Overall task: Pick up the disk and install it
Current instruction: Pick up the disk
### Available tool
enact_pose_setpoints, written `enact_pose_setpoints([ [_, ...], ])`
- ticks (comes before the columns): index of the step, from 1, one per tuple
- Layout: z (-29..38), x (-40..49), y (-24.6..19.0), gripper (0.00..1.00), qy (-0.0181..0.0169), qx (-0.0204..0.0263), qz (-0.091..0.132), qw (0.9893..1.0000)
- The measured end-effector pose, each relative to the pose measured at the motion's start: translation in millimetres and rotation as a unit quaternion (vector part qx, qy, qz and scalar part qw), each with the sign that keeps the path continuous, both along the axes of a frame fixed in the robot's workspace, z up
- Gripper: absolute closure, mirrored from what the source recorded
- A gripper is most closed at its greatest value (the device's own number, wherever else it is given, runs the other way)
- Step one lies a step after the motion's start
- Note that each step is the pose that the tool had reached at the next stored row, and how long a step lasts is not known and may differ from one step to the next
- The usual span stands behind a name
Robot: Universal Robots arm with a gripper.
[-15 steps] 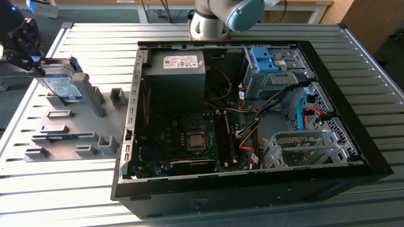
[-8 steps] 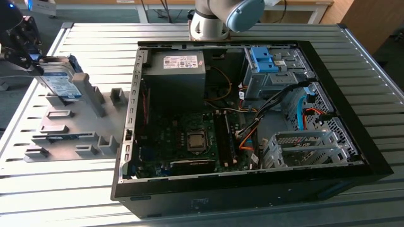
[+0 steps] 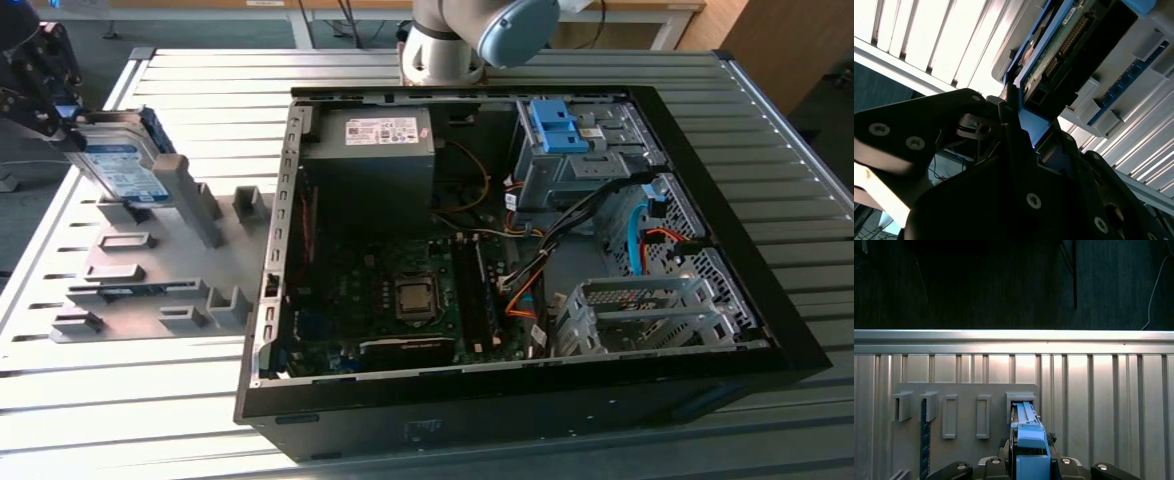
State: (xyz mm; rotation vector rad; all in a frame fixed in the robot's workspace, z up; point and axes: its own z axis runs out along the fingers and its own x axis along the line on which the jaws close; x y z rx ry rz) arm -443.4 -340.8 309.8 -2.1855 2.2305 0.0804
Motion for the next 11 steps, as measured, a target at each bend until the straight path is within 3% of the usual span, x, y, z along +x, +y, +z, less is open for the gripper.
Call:
enact_pose_setpoints([
  [11, 17.9, 0.0, 0.0, 0.64, 0.0, 0.0, 0.0, 1.0],
])
